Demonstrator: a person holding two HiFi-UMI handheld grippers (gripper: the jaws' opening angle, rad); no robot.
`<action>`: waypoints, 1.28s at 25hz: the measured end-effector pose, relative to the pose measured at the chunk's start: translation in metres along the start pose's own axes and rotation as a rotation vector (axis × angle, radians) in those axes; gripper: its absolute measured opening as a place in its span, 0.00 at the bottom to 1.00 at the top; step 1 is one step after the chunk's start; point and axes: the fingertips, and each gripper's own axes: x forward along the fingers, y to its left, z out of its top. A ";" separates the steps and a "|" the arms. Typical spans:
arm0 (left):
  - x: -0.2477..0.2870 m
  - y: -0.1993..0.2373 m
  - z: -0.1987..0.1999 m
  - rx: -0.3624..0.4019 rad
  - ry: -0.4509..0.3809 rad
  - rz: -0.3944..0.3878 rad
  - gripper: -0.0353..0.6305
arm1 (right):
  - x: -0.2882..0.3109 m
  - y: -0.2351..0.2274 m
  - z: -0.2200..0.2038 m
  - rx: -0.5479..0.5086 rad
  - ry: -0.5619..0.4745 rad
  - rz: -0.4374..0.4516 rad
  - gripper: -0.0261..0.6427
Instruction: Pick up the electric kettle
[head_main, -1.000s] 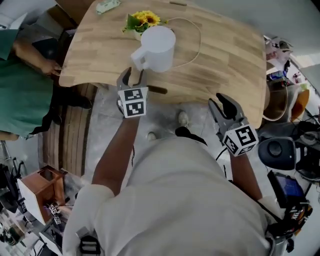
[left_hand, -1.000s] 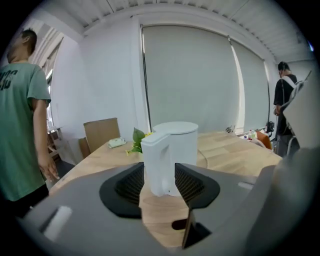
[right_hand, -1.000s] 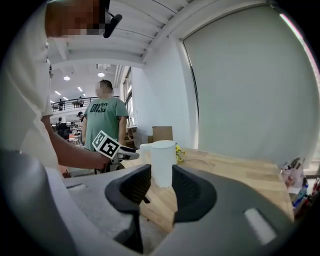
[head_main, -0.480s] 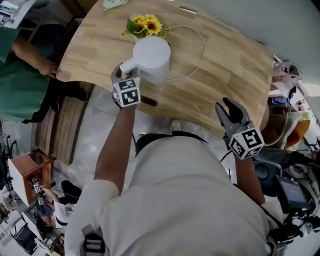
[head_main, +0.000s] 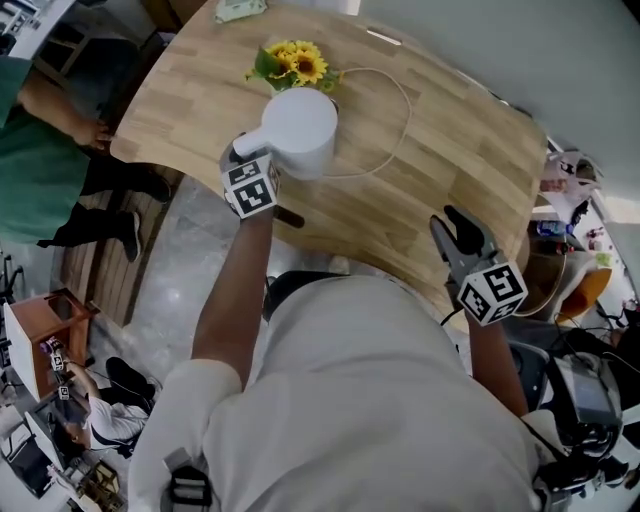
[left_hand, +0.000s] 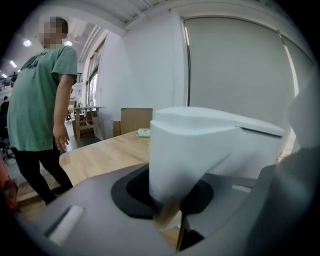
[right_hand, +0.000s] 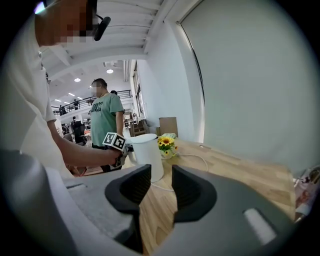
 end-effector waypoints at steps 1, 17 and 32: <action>0.000 0.001 0.000 -0.034 -0.007 0.007 0.17 | 0.001 -0.002 -0.001 0.003 0.001 0.001 0.22; -0.018 0.021 0.030 -0.193 -0.058 0.058 0.17 | 0.010 -0.004 0.001 0.005 0.001 0.017 0.22; -0.092 0.088 0.073 -0.200 -0.096 -0.006 0.17 | 0.051 0.077 0.014 -0.014 -0.029 0.089 0.22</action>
